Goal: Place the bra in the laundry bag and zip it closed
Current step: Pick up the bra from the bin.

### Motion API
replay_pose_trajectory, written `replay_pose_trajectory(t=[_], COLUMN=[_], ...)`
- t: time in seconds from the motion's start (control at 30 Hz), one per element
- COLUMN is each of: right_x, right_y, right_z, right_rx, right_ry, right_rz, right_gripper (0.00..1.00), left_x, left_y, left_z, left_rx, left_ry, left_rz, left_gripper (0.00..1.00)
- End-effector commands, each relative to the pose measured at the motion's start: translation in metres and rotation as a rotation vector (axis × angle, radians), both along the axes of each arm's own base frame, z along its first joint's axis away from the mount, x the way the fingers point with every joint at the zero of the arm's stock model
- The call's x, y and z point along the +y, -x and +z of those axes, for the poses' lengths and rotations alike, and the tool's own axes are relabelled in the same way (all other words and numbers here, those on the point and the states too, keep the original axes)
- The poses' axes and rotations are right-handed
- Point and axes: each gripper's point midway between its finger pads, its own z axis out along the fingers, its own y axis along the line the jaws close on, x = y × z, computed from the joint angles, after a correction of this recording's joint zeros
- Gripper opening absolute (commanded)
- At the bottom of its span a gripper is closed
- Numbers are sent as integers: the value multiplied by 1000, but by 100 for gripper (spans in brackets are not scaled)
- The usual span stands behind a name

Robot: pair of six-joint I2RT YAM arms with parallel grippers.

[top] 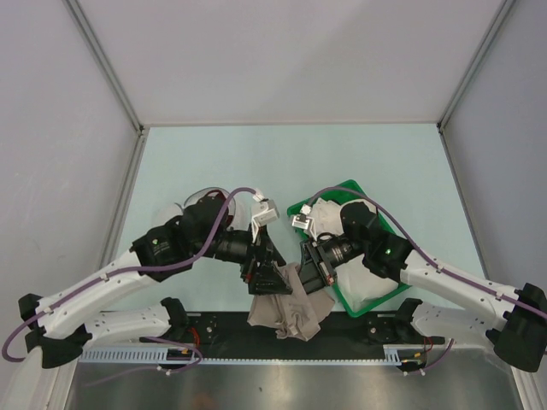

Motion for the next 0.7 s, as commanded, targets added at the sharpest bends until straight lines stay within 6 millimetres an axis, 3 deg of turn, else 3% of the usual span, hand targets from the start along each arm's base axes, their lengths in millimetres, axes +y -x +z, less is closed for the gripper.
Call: replay_pose_trajectory(t=[0.0,0.1,0.2,0.33,0.43,0.5,0.67], right_x=[-2,-3,-4,-5,-6,-7,-19], right_y=[3,1,-3,-8,-12,-12,-29], right_z=[13,8,7,11,12,13,6], right_rx=[-28,-40,-66,-107,-136,-157,-272], right_ry=[-32,-15,-3,4,7,5,75], right_rz=[29,25,9,-17,-37,-49,-158], right_gripper=[1,0,0,1,6,14,59], left_x=[-2,-1,0,-2,-1,0,11], left_y=[12,21,24,28,30,27,8], left_z=[7,5,-2,-4,5,10,22], left_rx=[-4,28,54,84,67,54,41], left_ry=[55,69,57,52,81,90,126], left_rz=[-66,-103,-118,-145,-154,-141,-58], left_gripper=[96,88,70,29,9,0,0])
